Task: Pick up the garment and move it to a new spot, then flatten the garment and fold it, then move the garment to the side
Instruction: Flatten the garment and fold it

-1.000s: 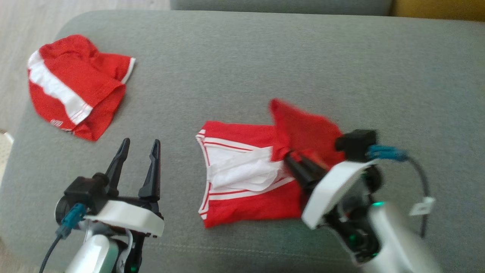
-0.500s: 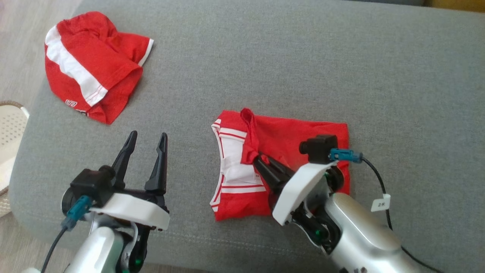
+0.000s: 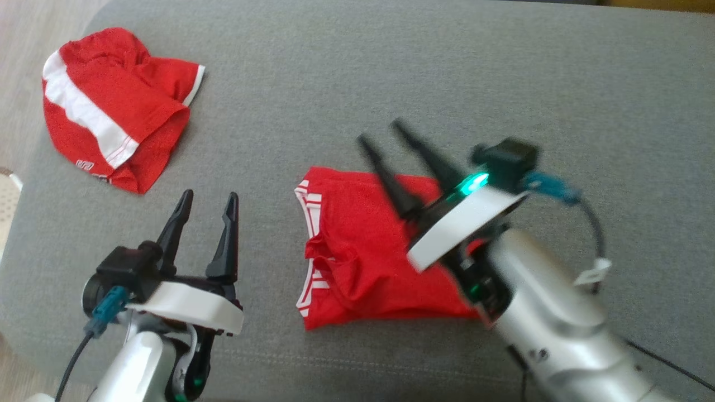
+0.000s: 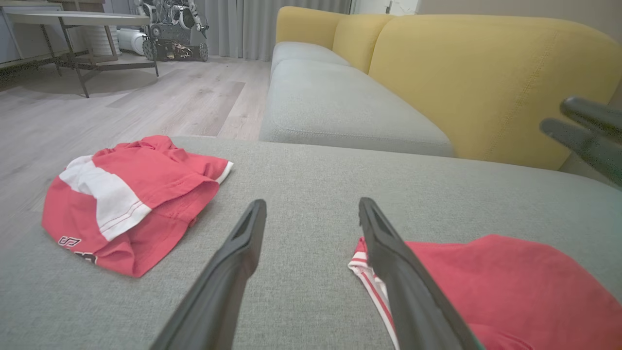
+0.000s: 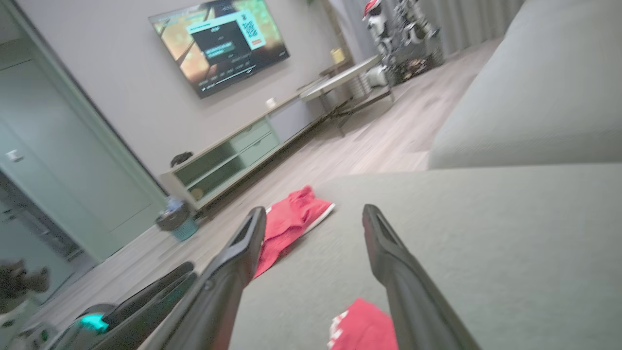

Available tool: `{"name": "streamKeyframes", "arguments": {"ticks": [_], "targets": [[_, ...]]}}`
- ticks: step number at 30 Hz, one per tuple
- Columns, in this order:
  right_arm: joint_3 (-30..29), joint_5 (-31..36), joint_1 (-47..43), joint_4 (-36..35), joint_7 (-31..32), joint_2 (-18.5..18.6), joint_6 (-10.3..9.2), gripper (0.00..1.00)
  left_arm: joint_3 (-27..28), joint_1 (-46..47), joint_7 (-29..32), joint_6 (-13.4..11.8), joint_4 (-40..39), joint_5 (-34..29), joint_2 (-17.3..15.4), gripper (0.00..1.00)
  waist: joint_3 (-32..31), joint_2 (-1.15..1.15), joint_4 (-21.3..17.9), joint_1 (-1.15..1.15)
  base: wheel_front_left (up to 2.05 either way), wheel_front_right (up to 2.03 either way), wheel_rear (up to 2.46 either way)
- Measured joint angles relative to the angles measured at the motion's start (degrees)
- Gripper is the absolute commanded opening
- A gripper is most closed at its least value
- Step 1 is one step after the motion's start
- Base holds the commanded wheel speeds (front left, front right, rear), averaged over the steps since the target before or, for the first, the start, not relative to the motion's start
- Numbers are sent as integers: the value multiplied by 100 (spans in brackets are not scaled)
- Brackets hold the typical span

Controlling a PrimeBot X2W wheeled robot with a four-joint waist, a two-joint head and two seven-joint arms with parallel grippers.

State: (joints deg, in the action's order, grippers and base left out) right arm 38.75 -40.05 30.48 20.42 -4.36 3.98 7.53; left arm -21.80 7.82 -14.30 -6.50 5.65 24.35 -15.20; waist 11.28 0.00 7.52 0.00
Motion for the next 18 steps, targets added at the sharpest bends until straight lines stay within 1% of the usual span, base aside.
{"name": "streamKeyframes", "arguments": {"ticks": [3,4,5,10,13,18], "targets": [[-702,501,-19,-63,-67,0,0,100,43,-3,0,-9,-13,0,-11,100,-51,0,-74,0,0,0,0],[-1235,910,-106,-169,-60,0,0,100,71,-13,0,-32,-53,-9,-27,100,-81,0,-124,0,0,0,0],[-1501,1114,-188,-269,-37,4,0,100,92,-25,0,-60,-89,-9,-36,100,-91,0,-151,0,0,0,0],[-2725,1915,-981,-864,243,146,0,100,205,-73,0,-114,-201,-9,-125,100,-124,0,-259,0,0,0,0],[-3285,2315,-1519,-1282,428,194,0,100,237,-107,0,-166,-275,-9,-174,100,-145,0,-327,0,0,0,0],[-3851,2786,-2152,-1964,684,196,0,100,254,-299,9,-218,-385,-12,-278,100,-234,0,-411,0,0,0,0]]}}
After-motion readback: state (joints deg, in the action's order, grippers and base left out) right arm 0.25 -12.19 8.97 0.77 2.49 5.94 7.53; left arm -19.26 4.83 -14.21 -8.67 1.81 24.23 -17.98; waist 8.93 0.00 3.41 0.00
